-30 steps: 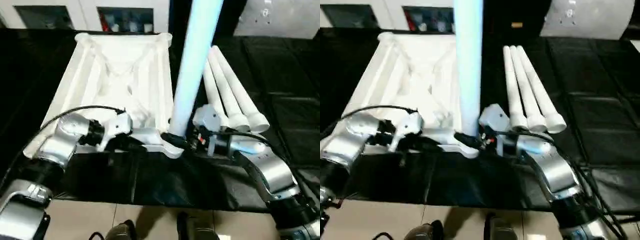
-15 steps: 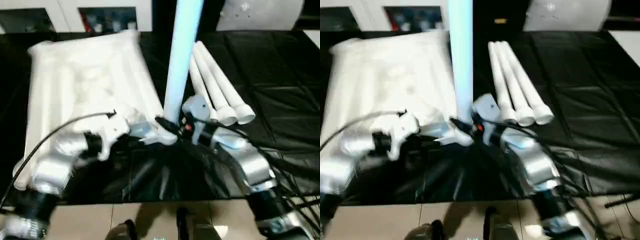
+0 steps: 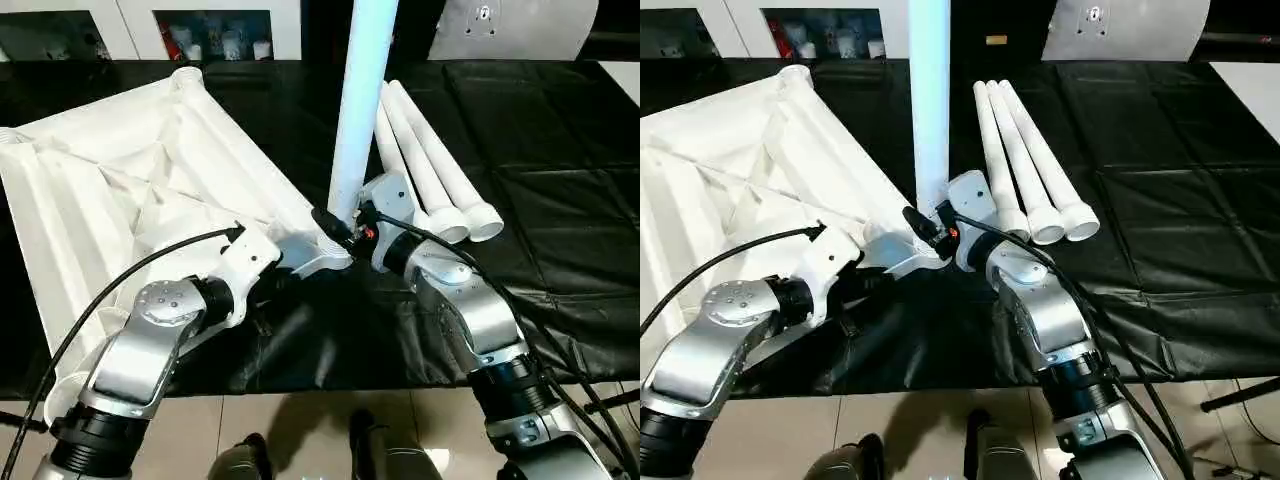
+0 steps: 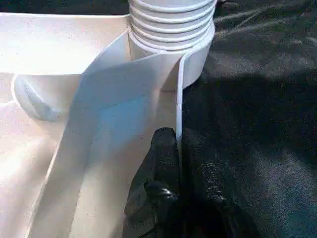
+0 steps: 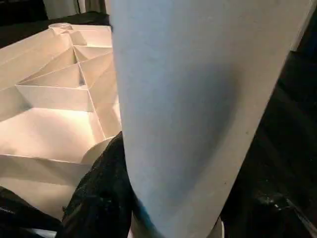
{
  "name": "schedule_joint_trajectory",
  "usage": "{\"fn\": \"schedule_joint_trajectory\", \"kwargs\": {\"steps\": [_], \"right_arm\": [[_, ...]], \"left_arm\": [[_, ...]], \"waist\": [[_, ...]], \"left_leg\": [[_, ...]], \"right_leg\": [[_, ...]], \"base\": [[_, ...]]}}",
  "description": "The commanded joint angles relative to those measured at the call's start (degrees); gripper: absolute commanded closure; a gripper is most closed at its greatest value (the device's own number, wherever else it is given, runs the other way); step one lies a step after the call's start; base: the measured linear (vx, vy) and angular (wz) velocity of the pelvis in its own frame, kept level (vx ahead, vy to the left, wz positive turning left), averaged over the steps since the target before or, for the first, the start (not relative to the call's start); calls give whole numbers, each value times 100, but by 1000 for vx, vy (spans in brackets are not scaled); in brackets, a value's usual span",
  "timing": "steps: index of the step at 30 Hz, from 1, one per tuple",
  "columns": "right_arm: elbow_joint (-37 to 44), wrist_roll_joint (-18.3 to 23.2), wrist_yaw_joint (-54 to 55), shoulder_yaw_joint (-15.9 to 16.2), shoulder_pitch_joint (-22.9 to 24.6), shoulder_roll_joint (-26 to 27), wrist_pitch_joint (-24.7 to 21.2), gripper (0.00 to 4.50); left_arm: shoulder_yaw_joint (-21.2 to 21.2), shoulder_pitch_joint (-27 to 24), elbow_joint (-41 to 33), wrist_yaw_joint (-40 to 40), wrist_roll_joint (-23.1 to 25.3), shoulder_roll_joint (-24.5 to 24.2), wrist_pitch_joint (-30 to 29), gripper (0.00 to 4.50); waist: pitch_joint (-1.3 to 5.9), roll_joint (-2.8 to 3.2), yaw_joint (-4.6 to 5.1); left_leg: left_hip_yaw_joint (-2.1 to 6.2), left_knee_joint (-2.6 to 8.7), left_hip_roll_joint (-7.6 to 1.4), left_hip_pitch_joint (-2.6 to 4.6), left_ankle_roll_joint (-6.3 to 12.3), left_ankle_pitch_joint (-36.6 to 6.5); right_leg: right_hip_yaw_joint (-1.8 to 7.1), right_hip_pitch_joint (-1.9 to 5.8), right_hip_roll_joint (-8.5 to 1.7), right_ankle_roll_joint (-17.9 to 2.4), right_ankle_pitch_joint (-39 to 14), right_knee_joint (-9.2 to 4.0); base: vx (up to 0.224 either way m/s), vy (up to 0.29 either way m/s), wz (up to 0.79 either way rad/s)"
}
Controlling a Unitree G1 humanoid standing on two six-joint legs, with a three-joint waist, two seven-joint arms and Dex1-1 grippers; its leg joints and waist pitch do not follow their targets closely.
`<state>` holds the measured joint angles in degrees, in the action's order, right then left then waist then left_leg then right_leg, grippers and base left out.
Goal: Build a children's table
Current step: Insert table leg to table base, then rotate leg to tighten
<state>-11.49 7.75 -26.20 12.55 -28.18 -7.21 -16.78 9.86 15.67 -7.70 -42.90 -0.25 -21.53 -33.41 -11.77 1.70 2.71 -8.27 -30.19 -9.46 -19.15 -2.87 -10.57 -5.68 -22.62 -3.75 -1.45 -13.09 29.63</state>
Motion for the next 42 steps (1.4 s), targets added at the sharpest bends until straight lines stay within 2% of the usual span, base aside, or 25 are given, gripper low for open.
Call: {"fn": "schedule_joint_trajectory", "kwargs": {"steps": [1,2,3,4,5,6,7,8,9,10,11,12,13,14,15,16,17,21,25,27,29,30,33,40,42], "right_arm": [[-1135,-205,37,192,423,-39,-520,225],[-1169,-191,65,148,401,-27,-506,204],[-1226,-187,67,101,360,-22,-470,188],[-1250,-201,82,87,345,-26,-439,188],[-1274,-220,93,78,331,-35,-405,185],[-1274,-220,93,78,331,-35,-405,169],[-1313,-228,72,56,311,-46,-330,156],[-1331,-208,-38,48,303,-84,-261,156],[-1303,-196,-81,25,315,-126,-253,140],[-1282,-197,-99,3,324,-148,-257,134],[-1189,-154,-195,-10,373,-175,-207,134],[-1091,-112,-262,-36,430,-199,-154,115],[-1004,-60,-333,-66,485,-222,-104,104],[-942,-9,-390,-95,524,-238,-69,95],[-760,71,-472,-169,647,-305,88,88],[-696,90,-508,-185,691,-337,162,81],[-574,148,-634,-182,762,-397,188,71],[-117,234,-900,-188,979,-656,150,37],[305,284,-1188,-270,1141,-900,400,5],[548,369,-1367,-339,1199,-1038,468,5],[624,385,-1438,-337,1204,-1099,465,5],[802,412,-1562,-349,1188,-1257,443,5],[959,444,-1631,-376,1152,-1382,383,5],[1367,519,-1855,-441,991,-1652,189,5],[1386,513,-1877,-426,967,-1685,163,5]], "left_arm": [[18,165,-324,186,67,19,80,450],[31,170,-314,214,97,12,54,450],[74,200,-289,215,127,-31,54,450],[87,217,-269,216,137,-45,64,450],[102,235,-248,212,139,-59,80,450],[102,235,-248,212,139,-59,80,450],[126,281,-177,158,137,-96,152,450],[143,346,-65,107,138,-129,235,450],[152,420,69,48,138,-166,349,450],[160,465,151,18,134,-192,418,450],[161,520,256,-24,125,-218,486,450],[184,578,384,-88,139,-254,634,450],[202,626,495,-145,146,-281,746,450],[211,664,583,-185,150,-299,810,450],[266,772,810,-345,144,-371,1025,450],[280,809,886,-395,134,-393,1076,450],[296,857,979,-453,134,-424,1161,450],[393,1018,1356,-753,94,-563,1587,450],[440,1117,1721,-1032,40,-692,1978,450],[496,1147,1928,-1250,47,-789,2344,450],[505,1151,1984,-1310,42,-812,2395,450],[560,1167,2177,-1530,34,-899,2715,450],[570,1171,2329,-1758,-41,-957,2971,450],[613,1137,2564,-2473,-280,-1155,3492,450],[624,1124,2556,-2537,-302,-1167,3537,450]], "waist": [[156,137,-163],[153,-34,-196],[52,-159,-195],[121,-199,-134],[236,-53,-263],[137,72,-154],[164,156,-89],[186,324,-227],[140,193,-374],[207,79,-420],[140,-54,-427],[235,-58,-461],[383,-162,-571],[390,-59,-621],[492,59,-548],[466,90,-547],[491,125,-495],[600,129,-497],[662,131,-445],[673,96,-404],[655,111,-409],[650,82,-406],[636,99,-423],[683,101,-438],[688,64,-432]], "left_leg": [[124,1070,-611,-141,-114,-5092],[-9,822,-399,83,-118,-4687],[-106,-538,216,870,-16,-2638],[-13,-604,351,647,163,-1586],[168,-166,88,-127,305,-803],[300,169,-239,-19,242,-2185],[464,379,-460,-170,163,-3144],[543,679,-711,-280,97,-4254],[179,935,-699,-65,93,-5216],[190,719,-534,136,-72,-4742],[16,-156,-6,577,-96,-2984],[8,-320,67,482,29,-1862],[126,44,-62,-96,236,-406],[141,151,-142,-163,228,-128],[68,171,-220,-18,350,192],[30,216,-262,-4,379,-322],[9,195,-265,-60,244,-972],[21,162,-283,-168,358,-392],[32,83,-280,-247,511,-7],[6,50,-261,-261,616,-3],[-5,46,-265,-260,673,-48],[-8,47,-269,-263,685,-74],[-11,52,-293,-233,637,-193],[-7,18,-300,-229,673,-2],[-24,11,-305,-218,725,-28]], "right_leg": [[253,309,-219,-324,-1836,489],[421,13,-246,-221,-2798,85],[206,-794,-530,290,-5824,-1201],[333,-535,-700,307,-6122,-1135],[426,473,-925,367,-5094,-664],[-138,306,-577,334,-4093,-607],[-215,488,-459,252,-3045,-233],[-79,620,-348,-77,-1581,560],[191,229,-193,-361,-293,913],[436,135,-317,-350,-1273,669],[520,-410,-616,-170,-4484,-480],[645,-272,-762,-125,-5319,-589],[765,332,-775,-193,-4503,-275],[680,314,-697,-275,-3767,-180],[581,167,-435,-808,-1250,38],[583,128,-415,-959,-1224,-5],[616,156,-424,-1194,-1431,19],[559,293,-385,-1469,16,135],[532,346,-392,-1670,859,239],[539,363,-394,-1673,868,230],[529,341,-394,-1668,673,209],[532,338,-393,-1651,510,197],[536,312,-394,-1595,175,191],[544,320,-394,-1674,509,260],[539,300,-402,-1673,377,250]], "base": [[0,0,0],[-6,-82,19],[60,-95,8],[60,-95,8],[125,9,-39],[87,84,-53],[87,84,-53],[0,0,0],[12,-50,40],[12,-50,40],[94,-138,35],[143,-91,-2],[143,-91,-2],[112,-11,-12],[0,0,0],[0,0,0],[0,0,0],[0,0,0],[0,0,0],[0,0,0],[0,0,0],[0,0,0],[0,0,0],[0,0,0],[0,0,0]]}}
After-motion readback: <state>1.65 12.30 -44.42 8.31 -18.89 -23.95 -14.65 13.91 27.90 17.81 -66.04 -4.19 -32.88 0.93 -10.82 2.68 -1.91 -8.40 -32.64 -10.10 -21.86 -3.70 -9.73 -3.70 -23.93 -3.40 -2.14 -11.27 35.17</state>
